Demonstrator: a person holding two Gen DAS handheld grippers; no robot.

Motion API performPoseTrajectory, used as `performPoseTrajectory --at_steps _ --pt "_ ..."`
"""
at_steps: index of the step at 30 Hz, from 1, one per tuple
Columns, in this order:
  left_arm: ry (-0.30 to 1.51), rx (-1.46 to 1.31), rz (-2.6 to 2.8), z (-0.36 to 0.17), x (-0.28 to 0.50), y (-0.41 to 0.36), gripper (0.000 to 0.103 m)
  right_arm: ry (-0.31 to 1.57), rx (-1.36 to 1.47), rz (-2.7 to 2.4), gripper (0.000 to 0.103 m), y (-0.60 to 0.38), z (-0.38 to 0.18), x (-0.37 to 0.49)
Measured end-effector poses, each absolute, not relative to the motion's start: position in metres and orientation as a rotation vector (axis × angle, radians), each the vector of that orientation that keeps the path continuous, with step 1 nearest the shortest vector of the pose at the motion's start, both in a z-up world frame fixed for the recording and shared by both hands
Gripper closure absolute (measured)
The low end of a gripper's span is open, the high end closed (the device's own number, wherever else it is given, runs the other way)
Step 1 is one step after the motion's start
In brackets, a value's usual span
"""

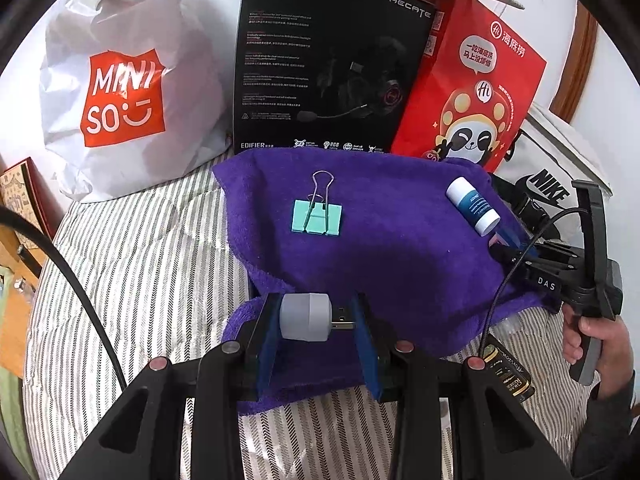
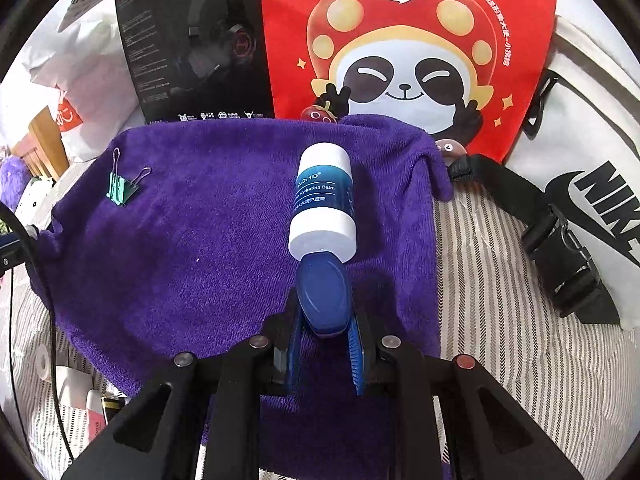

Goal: Organize rigid objects
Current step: 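Carry the plug toward the towel with the left tool while the right tool sets the bottle beside the balm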

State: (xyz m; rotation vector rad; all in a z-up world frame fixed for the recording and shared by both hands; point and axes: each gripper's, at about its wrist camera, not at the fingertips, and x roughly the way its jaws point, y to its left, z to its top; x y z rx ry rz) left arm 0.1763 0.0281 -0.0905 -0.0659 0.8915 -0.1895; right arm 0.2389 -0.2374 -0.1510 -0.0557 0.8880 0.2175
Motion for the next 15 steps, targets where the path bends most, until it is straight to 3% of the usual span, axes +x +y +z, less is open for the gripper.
performPoseTrajectory --at_steps 4,12,15 --pt "0.895 -0.065 -0.187 -0.0912 0.1766 0.0284 0.069 0.888 -0.069 0.218 0.081 -0.2376 -0.1503 0.2369" --pt "0.902 -0.068 -0.18 -0.0926 0.18 0.0289 0.069 0.901 -0.083 0.253 0.064 -0.2336 -0.1465 0.2328" --pt "0.908 -0.068 -0.166 -0.093 0.1816 0.0292 0.069 0.891 -0.091 0.239 0.063 -0.2361 -0.1424 0.2285"
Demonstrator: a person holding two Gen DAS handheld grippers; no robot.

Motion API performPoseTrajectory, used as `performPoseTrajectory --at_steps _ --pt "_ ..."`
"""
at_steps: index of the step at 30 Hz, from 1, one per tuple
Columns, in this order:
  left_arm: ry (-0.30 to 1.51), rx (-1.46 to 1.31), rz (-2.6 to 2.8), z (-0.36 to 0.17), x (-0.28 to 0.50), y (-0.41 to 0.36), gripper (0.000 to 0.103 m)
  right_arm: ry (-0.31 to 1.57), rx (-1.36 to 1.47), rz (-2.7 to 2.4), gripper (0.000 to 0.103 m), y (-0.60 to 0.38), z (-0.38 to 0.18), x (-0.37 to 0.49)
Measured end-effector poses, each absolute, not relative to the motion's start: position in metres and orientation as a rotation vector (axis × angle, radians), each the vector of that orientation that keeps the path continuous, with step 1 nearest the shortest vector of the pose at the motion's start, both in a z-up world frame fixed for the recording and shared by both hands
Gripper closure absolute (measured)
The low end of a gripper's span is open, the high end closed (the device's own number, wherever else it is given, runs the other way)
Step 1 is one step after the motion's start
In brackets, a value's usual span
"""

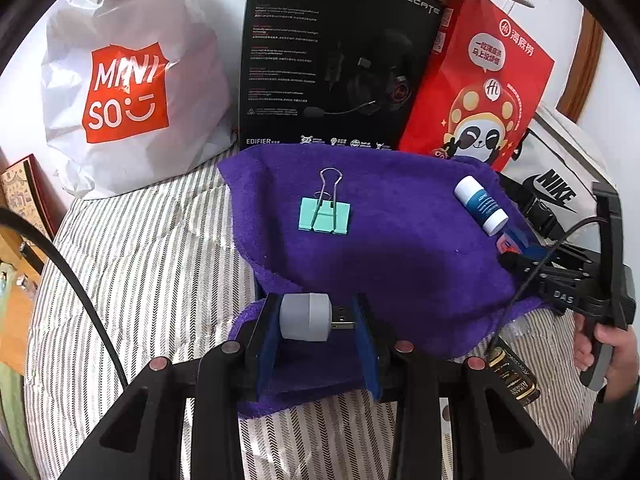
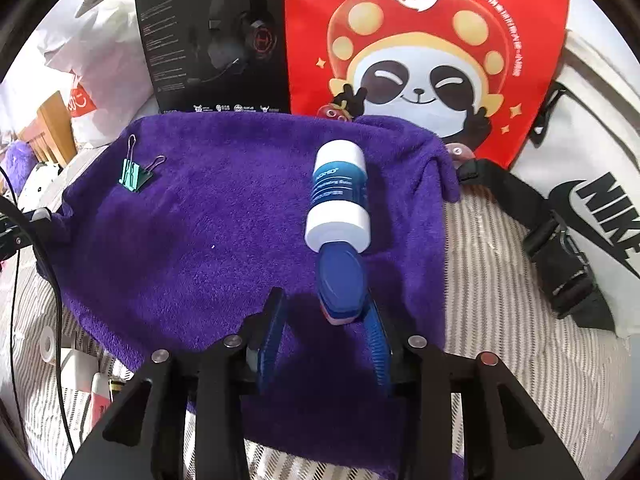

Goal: Organize rigid objects
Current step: 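Carry the plug toward the towel with the left tool while the right tool sets the bottle beside the balm, then lower the white plug beside the green clip and open the left tool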

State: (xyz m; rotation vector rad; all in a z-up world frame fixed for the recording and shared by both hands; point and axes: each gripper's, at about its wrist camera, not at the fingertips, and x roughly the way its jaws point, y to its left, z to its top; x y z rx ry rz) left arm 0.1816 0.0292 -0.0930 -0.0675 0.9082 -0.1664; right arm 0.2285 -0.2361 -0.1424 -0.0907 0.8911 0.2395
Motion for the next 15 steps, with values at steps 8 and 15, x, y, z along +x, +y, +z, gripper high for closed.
performPoseTrajectory --at_steps 8,15 --pt "0.906 -0.074 -0.162 -0.087 0.185 0.026 0.069 0.844 -0.013 0.243 0.061 -0.255 -0.121 0.217" --pt "0.915 -0.052 -0.16 -0.088 0.204 0.015 0.069 0.81 0.015 0.256 0.059 -0.261 -0.112 0.206"
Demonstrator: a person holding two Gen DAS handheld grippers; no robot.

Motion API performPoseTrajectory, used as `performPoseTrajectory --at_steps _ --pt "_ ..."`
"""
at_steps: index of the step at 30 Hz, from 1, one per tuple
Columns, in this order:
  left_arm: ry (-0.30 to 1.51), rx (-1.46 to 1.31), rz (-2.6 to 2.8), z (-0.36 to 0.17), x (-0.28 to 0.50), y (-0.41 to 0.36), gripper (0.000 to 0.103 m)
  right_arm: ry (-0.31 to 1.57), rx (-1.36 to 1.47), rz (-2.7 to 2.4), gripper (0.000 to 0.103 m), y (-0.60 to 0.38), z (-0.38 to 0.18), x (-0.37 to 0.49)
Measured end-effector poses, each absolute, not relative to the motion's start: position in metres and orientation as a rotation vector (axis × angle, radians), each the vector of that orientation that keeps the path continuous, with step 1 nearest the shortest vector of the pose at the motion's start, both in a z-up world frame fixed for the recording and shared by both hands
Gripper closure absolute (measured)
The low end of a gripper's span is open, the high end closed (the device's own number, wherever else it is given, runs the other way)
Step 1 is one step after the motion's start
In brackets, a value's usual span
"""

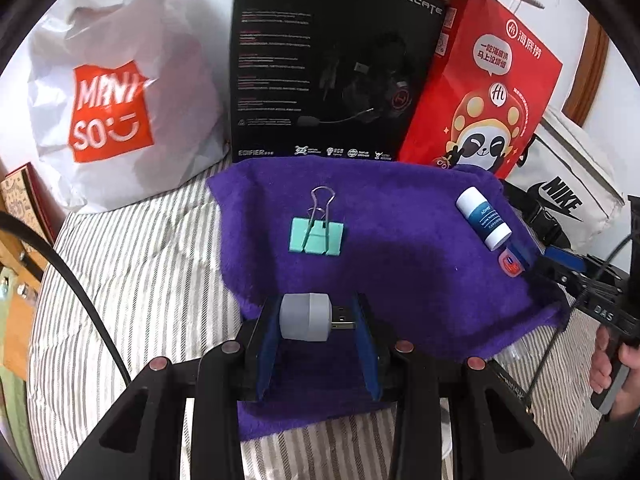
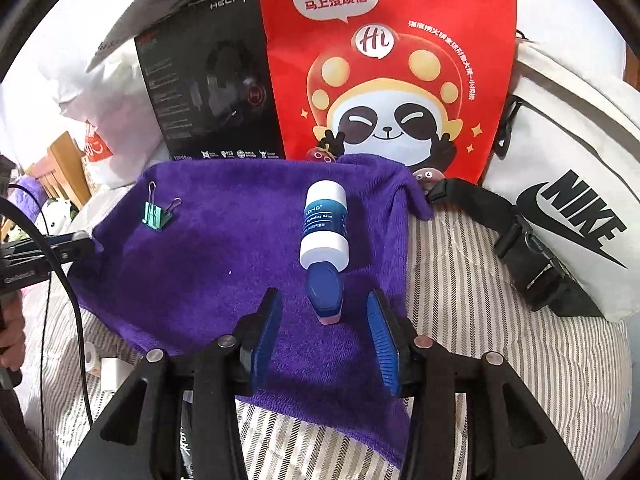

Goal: Organize rigid objects
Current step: 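Lower the white plug beside the green clip and open the left tool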

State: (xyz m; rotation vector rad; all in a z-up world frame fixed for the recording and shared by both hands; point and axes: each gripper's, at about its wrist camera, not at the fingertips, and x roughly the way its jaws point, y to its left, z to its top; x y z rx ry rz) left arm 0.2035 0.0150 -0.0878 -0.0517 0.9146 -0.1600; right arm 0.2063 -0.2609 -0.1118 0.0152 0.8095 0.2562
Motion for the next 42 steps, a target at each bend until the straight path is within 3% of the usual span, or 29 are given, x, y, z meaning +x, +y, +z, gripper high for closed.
performPoseTrajectory --at_steps 17,35,42 --pt "1.005 -0.001 -0.162 -0.123 0.251 -0.003 0.069 0.812 0.017 0.267 0.059 -0.258 -0.113 0.205" --pt "1.006 0.064 -0.159 -0.128 0.26 -0.013 0.069 0.829 -0.001 0.277 0.059 -0.254 -0.119 0.205" --pt "1.013 0.067 -0.17 -0.127 0.248 -0.016 0.056 0.827 0.003 0.28 0.059 -0.255 -0.118 0.204"
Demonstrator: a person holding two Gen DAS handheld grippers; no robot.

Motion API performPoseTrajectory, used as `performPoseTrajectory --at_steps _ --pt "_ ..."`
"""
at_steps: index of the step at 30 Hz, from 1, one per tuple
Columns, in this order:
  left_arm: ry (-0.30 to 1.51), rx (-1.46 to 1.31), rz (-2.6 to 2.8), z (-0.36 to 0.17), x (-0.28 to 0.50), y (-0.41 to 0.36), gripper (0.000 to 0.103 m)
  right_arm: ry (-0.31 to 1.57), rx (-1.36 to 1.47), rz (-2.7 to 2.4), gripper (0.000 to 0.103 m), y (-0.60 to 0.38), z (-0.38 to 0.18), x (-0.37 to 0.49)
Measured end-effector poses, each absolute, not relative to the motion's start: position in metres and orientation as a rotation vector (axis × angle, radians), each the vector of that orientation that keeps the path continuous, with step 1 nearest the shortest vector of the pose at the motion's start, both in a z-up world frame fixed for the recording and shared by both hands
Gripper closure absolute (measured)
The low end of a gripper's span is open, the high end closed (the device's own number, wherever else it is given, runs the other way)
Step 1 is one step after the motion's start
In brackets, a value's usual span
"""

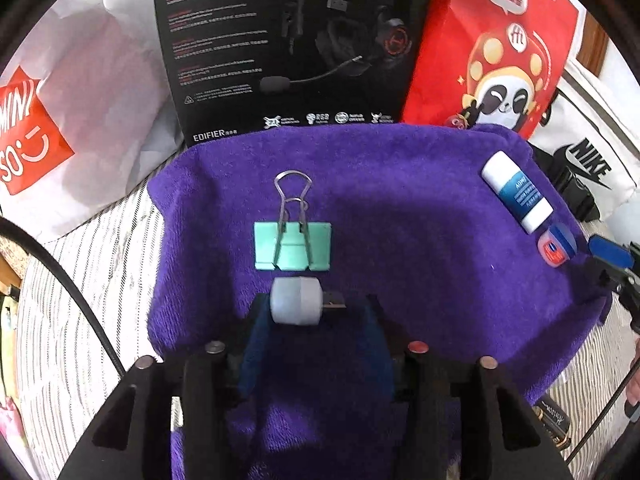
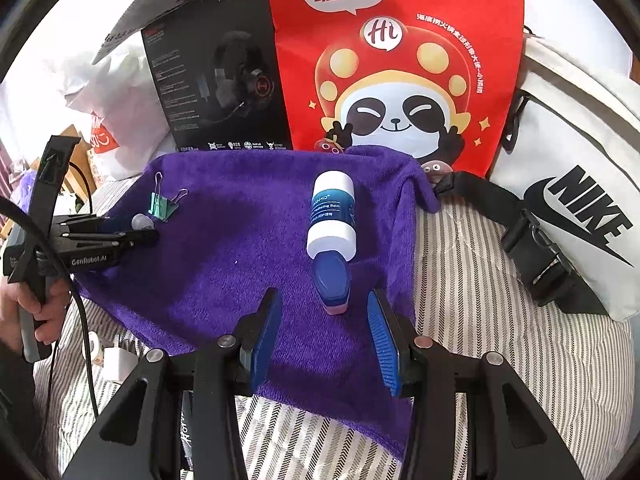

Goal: Organize rigid objects
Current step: 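Lower the white plug beside the green clip and open the left tool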

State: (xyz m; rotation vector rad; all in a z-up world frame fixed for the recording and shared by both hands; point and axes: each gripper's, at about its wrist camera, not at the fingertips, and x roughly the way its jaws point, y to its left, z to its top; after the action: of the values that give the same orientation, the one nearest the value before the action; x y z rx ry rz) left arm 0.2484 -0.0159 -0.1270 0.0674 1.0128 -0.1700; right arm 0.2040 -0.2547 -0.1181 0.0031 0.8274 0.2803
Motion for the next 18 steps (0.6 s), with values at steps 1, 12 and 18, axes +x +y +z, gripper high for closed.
performPoseTrajectory --at_steps 1,12,18 --pt "1.015 0.07 -0.167 -0.127 0.247 -0.016 0.056 0.826 0.006 0.28 0.059 -0.255 -0.118 0.204" --pt "0.988 0.052 -0.188 -0.095 0.202 -0.01 0.056 0.793 -0.002 0.273 0.058 -0.256 -0.102 0.199" --pt "0.936 0.063 -0.292 -0.075 0.144 -0.024 0.056 0.765 -0.016 0.273 0.058 -0.253 -0.079 0.176"
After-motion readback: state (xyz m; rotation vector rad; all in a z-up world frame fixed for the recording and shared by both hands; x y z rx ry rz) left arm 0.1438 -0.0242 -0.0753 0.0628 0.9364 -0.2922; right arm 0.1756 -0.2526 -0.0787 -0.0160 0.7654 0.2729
